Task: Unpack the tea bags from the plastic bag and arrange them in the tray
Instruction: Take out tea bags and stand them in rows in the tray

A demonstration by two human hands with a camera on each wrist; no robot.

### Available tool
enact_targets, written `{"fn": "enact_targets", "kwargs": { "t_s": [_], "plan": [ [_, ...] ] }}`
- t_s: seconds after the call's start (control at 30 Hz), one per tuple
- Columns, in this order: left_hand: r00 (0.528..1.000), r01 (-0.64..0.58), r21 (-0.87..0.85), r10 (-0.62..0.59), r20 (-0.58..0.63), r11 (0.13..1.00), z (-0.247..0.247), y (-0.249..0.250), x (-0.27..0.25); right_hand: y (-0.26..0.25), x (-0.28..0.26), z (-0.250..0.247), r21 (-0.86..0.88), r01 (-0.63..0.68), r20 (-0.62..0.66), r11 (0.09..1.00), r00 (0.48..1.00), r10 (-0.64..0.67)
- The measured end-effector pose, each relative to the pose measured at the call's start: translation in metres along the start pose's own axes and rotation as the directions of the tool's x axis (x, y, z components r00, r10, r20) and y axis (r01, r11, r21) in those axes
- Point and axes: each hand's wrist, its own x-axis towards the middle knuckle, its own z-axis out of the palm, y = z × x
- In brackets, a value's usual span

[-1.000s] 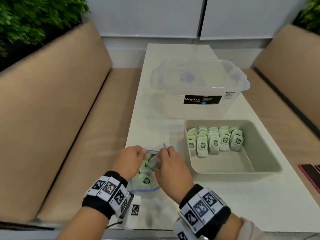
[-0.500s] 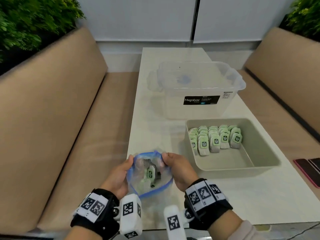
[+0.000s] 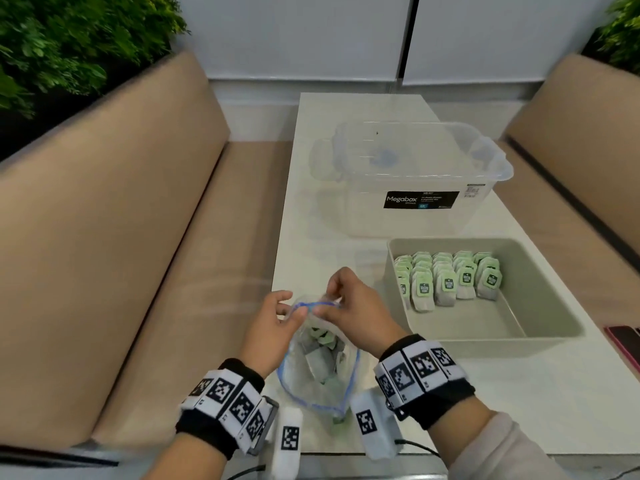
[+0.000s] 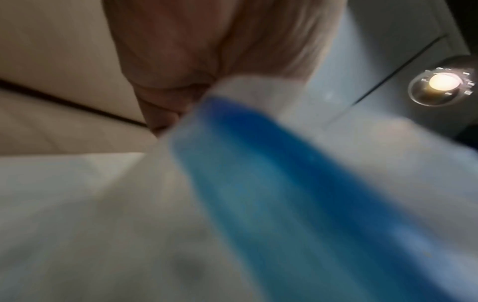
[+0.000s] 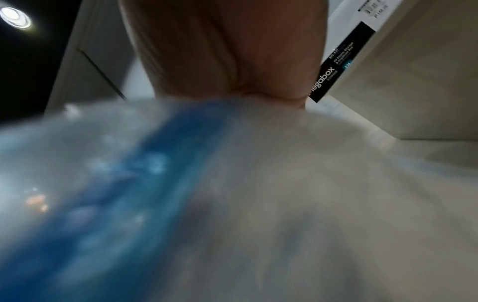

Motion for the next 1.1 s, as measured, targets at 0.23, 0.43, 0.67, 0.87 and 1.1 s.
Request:
{"fn": "enact_targets", "kwargs": {
  "t_s": [0.23,0.43,0.67,0.87,1.1],
  "plan": [
    [0.972,-0.032,0.034,0.039,-0.232,0.999,-0.001,-0.004,0.0,0.001,-0.035,0.005,-0.594,-0.006,0.107,0.805,0.991,0.086],
    [0.966,-0.236,0.409,0.259,-0.002,0.882,-0.002,0.007,-0.017,0.003,-0.037,0.011,-0.639,-0.036,0.133,0.768,0.979,0.156],
    [0.992,-0.123,0.781,0.05,0.118,0.613,-0.003,0.014,-0.027,0.003,-0.032,0.008,-0.747,0.016,0.045,0.665,0.999,0.027],
    [0.989,-0.108,0.664,0.009,0.151,0.74,0.0,0.015,-0.025,-0.011,-0.02,0.022,-0.847,0.056,0.001,0.528,0.995,-0.103],
    [0.984,-0.117,0.538,0.025,0.175,0.835,-0.004,0.017,-0.025,-0.005,0.008,0.045,-0.913,0.202,0.157,0.354,0.976,-0.152]
  ]
}}
